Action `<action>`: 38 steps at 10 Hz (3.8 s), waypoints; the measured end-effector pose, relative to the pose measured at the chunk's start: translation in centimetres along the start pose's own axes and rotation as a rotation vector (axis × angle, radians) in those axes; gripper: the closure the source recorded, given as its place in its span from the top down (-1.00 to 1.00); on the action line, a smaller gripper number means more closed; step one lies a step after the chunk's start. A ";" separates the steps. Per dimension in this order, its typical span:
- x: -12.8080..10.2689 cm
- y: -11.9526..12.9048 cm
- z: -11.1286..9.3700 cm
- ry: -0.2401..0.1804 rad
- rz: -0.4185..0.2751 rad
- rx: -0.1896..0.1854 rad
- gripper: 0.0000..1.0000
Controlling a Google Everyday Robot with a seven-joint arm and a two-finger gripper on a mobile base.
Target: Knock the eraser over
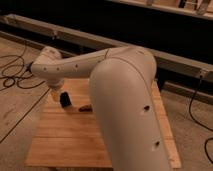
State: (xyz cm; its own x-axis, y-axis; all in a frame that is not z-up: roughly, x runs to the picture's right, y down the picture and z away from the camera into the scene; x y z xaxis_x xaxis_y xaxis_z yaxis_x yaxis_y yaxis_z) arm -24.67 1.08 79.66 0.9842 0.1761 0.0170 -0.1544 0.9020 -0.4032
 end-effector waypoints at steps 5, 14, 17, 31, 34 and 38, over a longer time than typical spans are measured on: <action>1.3 2.3 2.5 0.061 -0.067 -0.050 0.60; 2.8 8.9 2.7 0.084 -0.201 -0.113 0.60; 5.7 10.8 2.6 0.108 -0.195 -0.146 0.60; -1.1 3.1 1.0 0.024 -0.193 0.038 0.60; -3.8 4.4 1.9 0.014 -0.240 0.025 0.60; -3.2 7.2 5.8 0.059 -0.252 -0.048 0.60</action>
State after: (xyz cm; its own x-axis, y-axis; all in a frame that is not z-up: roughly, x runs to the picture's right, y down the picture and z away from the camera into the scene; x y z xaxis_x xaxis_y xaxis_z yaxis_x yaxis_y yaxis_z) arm -29.47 9.31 81.97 0.9946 -0.0767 0.0699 0.0996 0.8943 -0.4362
